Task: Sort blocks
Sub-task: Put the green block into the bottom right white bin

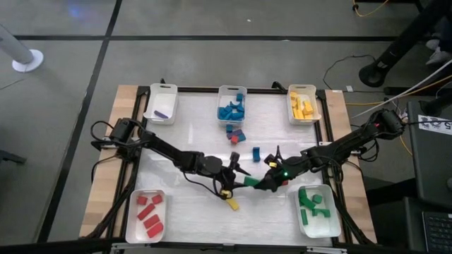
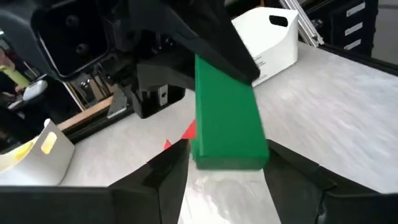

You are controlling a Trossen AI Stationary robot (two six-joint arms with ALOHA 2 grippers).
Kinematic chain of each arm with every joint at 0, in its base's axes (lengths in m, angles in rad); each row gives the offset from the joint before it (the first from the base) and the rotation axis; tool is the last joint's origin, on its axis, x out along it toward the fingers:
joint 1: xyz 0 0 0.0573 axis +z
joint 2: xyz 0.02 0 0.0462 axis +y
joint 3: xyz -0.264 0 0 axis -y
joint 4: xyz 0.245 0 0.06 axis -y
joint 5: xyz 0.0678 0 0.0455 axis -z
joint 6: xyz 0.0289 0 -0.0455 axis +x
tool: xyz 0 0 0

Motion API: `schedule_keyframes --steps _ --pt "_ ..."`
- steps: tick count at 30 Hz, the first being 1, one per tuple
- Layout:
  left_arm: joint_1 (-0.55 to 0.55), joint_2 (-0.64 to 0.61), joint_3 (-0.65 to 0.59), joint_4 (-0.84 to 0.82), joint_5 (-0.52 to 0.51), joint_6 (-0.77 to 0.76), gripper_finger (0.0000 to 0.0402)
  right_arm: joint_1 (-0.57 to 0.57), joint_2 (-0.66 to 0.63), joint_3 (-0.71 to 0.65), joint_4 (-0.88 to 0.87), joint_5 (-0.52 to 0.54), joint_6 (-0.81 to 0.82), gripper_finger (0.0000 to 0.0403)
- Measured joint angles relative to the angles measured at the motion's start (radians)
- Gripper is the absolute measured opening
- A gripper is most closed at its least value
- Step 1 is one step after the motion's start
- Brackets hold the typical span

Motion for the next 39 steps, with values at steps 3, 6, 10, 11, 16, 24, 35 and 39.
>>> schedule_keyframes --steps 3,6,10,11,16,24,35,39 --pt "-0.005 0.0 0.0 -0.04 -0.003 -0.003 0.0193 0.001 0.0 0.0 -0.001 -0.05 0.001 0.006" --pt "-0.01 0.0 0.0 -0.092 -0.006 -0.02 0.0191 0.001 0.0 0.0 -0.002 -0.107 -0.001 0.006" --pt "-0.01 0.0 0.0 -0.149 -0.006 -0.098 0.0191 0.001 -0.008 0.0 -0.047 -0.171 -0.002 0.0063" --pt "-0.01 0.0 0.0 -0.155 -0.006 -0.122 0.0192 0.0 -0.018 0.0 -0.085 -0.18 -0.011 0.0063" --pt "-0.009 0.0 0.0 -0.156 -0.006 -0.229 0.0193 0.0 -0.123 0.0 -0.333 -0.176 -0.095 0.0059" --pt "-0.009 0.0 0.0 -0.156 -0.006 -0.33 0.0194 0.001 -0.426 0.0 -0.672 -0.125 -0.127 0.006" --pt "-0.008 0.0 0.0 -0.14 -0.006 -0.347 0.0194 0.204 -0.645 -0.001 -0.892 -0.245 -0.101 0.0065" --pt "-0.008 0.0 0.0 -0.14 -0.006 -0.346 0.0194 0.32 -0.647 -0.001 -0.86 -0.245 -0.029 0.0064"
